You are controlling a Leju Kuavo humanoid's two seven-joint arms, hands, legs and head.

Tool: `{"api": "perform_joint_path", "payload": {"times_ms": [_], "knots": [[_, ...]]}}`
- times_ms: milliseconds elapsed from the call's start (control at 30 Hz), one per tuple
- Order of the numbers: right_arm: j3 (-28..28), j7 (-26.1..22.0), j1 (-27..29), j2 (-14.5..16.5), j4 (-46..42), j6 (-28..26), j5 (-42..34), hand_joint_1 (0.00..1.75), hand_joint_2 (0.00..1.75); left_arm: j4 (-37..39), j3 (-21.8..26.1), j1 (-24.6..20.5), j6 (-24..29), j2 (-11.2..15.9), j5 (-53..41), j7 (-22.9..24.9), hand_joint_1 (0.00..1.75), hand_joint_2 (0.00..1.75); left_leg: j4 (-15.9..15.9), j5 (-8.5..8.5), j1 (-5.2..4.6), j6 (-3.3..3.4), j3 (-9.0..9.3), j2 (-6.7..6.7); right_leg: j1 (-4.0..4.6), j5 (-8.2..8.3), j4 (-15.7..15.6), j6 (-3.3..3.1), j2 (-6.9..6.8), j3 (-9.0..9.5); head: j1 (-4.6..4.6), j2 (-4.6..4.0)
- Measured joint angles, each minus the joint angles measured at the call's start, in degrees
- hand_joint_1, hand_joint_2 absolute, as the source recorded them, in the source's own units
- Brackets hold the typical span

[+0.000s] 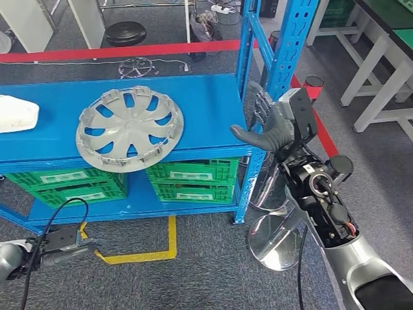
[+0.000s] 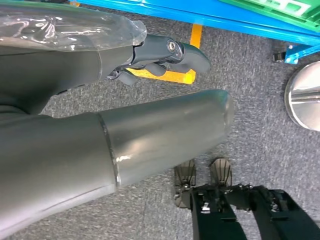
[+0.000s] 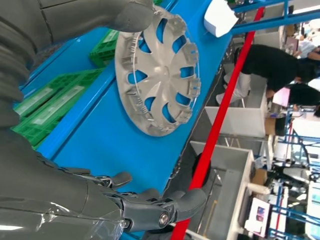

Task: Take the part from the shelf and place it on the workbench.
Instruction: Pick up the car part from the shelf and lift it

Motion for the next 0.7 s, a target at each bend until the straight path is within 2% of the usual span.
{"api": "perform_joint_path", "payload": {"times_ms": [200,400,567,700], "knots": [[0.57,0.77,0.07,-0.79,1.00,-0.49,0.22,0.00,1.75,0.00,0.00,0.67,0.46,-0.12,-1.63,0.00,0.00,0.00,0.00,0.00,0.00,0.00,0.01,0.01,0.00,0.00,0.00,0.00,0.01,0.00,0.01,0.00],[1.38,5.17,0.01,-2.37,1.15,-0.22,4.78,0.00,1.75,-0.01,-0.25,1.07,0.85,-0.86,-4.30,0.00,0.00,0.00,0.01,0.00,0.00,0.00,0.00,0.00,-0.01,0.00,0.00,0.00,0.00,0.00,0.01,0.00],[2.78,7.27,-0.59,-3.23,2.07,1.08,8.11,0.00,1.75,-0.07,-0.93,1.14,0.86,-1.86,-6.05,-0.01,0.00,0.00,0.01,0.00,0.00,0.00,0.00,0.00,-0.01,0.00,0.00,0.00,0.00,0.00,0.00,0.00],[4.45,7.56,-2.26,-3.86,3.97,4.33,8.07,0.00,1.75,-0.58,-1.49,1.26,0.86,-2.57,-7.77,-0.04,0.00,0.00,0.00,0.00,0.00,0.00,0.01,0.01,-0.01,0.00,0.00,0.00,0.01,0.01,0.01,0.00]]}}
